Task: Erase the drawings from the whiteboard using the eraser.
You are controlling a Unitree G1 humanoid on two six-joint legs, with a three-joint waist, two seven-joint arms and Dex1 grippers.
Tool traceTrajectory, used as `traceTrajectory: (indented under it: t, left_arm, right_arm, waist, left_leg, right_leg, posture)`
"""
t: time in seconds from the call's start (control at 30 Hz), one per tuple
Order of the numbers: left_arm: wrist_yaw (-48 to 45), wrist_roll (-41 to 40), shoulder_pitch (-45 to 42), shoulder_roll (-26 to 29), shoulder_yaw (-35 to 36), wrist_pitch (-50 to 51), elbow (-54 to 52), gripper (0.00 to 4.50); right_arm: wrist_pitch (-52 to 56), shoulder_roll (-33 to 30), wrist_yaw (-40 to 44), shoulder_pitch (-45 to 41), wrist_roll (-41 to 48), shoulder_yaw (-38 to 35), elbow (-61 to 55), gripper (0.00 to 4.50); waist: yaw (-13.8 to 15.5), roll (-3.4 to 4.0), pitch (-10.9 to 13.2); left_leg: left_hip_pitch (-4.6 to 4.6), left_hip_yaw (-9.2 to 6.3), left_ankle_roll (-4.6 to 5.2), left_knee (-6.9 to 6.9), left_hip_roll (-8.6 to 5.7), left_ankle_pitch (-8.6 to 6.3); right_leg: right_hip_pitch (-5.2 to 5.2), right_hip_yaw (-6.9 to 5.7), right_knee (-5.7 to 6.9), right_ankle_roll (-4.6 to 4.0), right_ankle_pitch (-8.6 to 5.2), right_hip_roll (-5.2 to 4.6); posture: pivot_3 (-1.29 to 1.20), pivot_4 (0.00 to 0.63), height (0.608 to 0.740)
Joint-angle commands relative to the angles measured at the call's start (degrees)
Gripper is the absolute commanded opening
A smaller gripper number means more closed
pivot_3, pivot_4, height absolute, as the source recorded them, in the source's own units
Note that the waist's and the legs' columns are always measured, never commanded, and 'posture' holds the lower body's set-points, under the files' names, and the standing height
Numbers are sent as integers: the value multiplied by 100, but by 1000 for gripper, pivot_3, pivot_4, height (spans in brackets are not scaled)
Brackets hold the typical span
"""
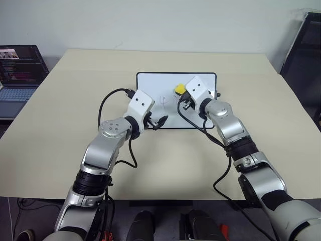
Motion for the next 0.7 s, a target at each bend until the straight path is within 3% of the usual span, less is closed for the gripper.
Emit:
traceTrajectory:
  t: [0.03, 0.13, 0.43, 0.57, 0.7]
  left_arm:
    - [3, 36, -82, 15, -17, -128, -125, 4500]
    - [7, 34, -84, -7, -33, -138, -128, 4500]
    - [8, 31, 21, -31, -93, -157, -204, 4500]
    - [31, 23, 73, -46, -124, -127, -282, 4500]
    - [43, 17, 115, -53, -135, -100, -333, 4500]
  right_arm:
    - [128, -198, 509, 291, -169, 315, -429, 997]
    - [102, -273, 512, 377, -302, 405, -528, 997]
    - [-462, -74, -552, -293, -422, 21, 295, 997]
    - [-371, -42, -503, -383, -378, -57, 620, 997]
    - [-105, -80, 56, -214, -350, 80, 407, 997]
  waist:
    - [1, 0, 0]
    - [-4, 0, 0]
    - [-8, 0, 0]
    - [-6, 0, 0]
    - [-7, 0, 0]
  left_leg:
    - [0, -1, 0, 0, 0, 0]
    - [1, -1, 0, 3, 0, 0]
    - [12, 1, -1, 7, 0, 2]
    - [12, 1, -1, 3, 0, 1]
    - [12, 0, 0, 5, 0, 1]
  right_leg:
    - [0, 0, 1, 0, 0, 0]
    - [1, -1, 4, 0, 0, 0]
    - [2, 1, 22, 0, 1, 1]
    - [3, 3, 18, -1, 1, 0]
    - [4, 8, 19, -1, 1, 0]
  posture:
    - [0, 150, 740]
    - [0, 150, 740]
    - [0, 150, 740]
    - [0, 150, 740]
    - [0, 150, 740]
